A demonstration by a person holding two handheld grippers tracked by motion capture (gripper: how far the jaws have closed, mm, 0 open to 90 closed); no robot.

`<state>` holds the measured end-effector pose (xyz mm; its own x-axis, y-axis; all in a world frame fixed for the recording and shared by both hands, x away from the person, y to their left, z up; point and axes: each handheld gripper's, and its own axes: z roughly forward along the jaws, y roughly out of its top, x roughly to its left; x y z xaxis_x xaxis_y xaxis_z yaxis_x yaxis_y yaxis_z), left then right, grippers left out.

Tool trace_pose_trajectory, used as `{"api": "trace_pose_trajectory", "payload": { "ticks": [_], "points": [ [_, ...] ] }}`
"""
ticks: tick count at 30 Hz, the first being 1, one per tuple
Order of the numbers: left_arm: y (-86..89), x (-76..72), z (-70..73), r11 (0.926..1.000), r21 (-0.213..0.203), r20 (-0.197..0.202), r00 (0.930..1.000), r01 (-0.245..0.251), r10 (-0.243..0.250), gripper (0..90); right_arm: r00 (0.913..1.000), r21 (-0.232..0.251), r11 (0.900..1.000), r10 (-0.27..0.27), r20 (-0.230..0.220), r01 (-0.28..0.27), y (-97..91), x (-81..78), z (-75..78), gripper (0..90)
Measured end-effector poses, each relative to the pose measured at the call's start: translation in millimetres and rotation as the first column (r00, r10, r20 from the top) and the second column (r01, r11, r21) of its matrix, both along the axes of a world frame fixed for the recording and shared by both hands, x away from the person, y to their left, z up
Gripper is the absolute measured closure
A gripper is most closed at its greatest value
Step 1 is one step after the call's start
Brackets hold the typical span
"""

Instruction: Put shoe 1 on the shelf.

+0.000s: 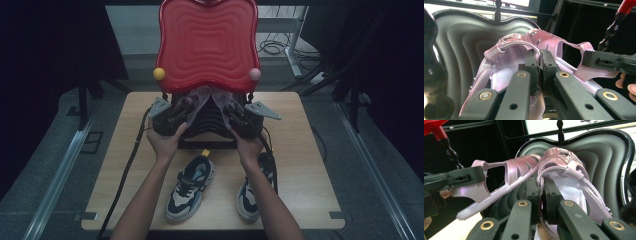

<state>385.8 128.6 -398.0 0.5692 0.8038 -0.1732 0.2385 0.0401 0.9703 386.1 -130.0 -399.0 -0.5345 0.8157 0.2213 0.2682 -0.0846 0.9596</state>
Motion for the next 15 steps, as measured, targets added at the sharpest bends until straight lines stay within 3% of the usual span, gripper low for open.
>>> {"api": "trace_pose_trajectory", "payload": {
  "ticks": [12,15],
  "points": [
    [-6.3,10.4,-7.5,0.9979,0.046,0.065,0.997,-0.045,0.042,86.3,0.9989,-0.053,0.9984,-0.02,0.043,0.022,20.2,13.0,-7.1,84.8],
    [-8.9,12.9,-10.6,0.9963,0.05,0.085,0.9942,-0.07,0.066,86.3,0.9965,-0.065,0.9965,-0.048,0.067,0.053,24.0,16.4,-9.0,84.9]
  ]
}}
